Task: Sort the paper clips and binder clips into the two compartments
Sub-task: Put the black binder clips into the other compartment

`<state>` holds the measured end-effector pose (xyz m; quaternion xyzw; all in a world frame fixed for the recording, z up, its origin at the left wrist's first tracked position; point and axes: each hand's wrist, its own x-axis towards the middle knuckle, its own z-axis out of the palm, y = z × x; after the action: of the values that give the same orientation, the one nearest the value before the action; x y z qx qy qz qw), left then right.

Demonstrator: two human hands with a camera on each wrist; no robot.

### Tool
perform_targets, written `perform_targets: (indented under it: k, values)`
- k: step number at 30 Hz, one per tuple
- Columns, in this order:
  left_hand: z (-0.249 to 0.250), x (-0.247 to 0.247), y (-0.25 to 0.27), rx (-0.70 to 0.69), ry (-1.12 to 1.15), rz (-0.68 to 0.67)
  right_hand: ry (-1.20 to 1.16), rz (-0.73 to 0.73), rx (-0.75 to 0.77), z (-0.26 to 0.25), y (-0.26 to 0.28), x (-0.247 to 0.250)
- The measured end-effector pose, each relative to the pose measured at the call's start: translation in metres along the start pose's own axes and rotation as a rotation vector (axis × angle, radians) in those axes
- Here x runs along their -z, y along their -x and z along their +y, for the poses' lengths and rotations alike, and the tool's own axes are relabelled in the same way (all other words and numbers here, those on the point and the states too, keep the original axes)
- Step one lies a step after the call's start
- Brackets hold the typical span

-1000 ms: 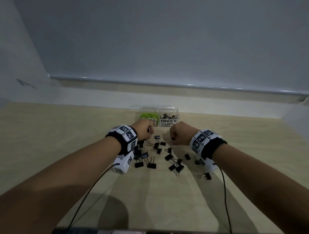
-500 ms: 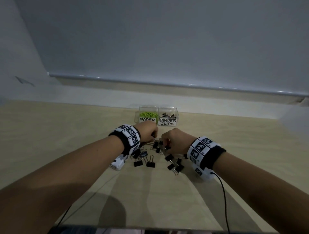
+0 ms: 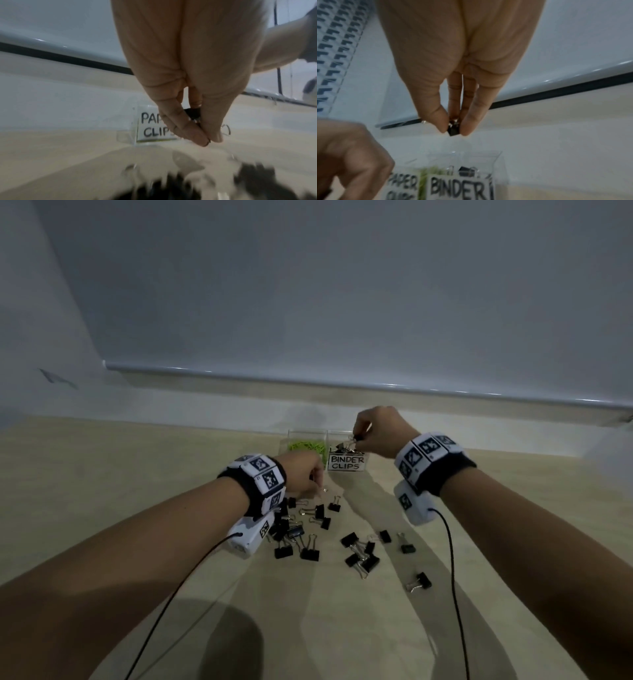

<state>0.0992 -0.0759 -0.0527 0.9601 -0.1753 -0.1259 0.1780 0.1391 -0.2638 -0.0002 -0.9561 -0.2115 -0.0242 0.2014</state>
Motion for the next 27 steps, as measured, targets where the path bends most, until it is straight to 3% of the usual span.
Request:
perform_targets:
  k: [5, 10, 14, 17, 19, 21, 24, 27]
  values:
    - [0.017, 0.038, -0.026, 0.002, 0.069, 0.232, 0.152, 0.041, -0.05, 0.013, -0.024, -0.012]
    - [0.027, 0.045, -0.055, 0.077, 0.047, 0.348, 0.125, -0.019, 0.027, 0.01, 0.004, -0.024]
    - [0.028, 0.032, -0.06, 0.042, 0.069, 0.304, 0.124, -0.298, 0.148, -0.007, 0.035, -0.04]
    - [0.028, 0.025, -0.046, 0.008, 0.107, 0.315, 0.197, -0.412, 0.238, -0.017, 0.043, -0.049]
    - [0.026, 0.02, -0.031, -0.026, 0.084, 0.303, 0.241, -0.434, 0.283, -0.021, 0.045, -0.054]
    - [0.024, 0.012, -0.013, -0.034, 0.048, 0.189, 0.272, -0.446, 0.281, -0.021, 0.044, -0.06]
    - [0.019, -0.001, 0.007, -0.006, -0.074, -0.032, 0.305, -0.446, 0.212, -0.018, 0.045, -0.062]
    - [0.017, -0.011, 0.016, -0.014, -0.058, -0.075, 0.264, -0.41, 0.115, -0.009, 0.05, -0.059]
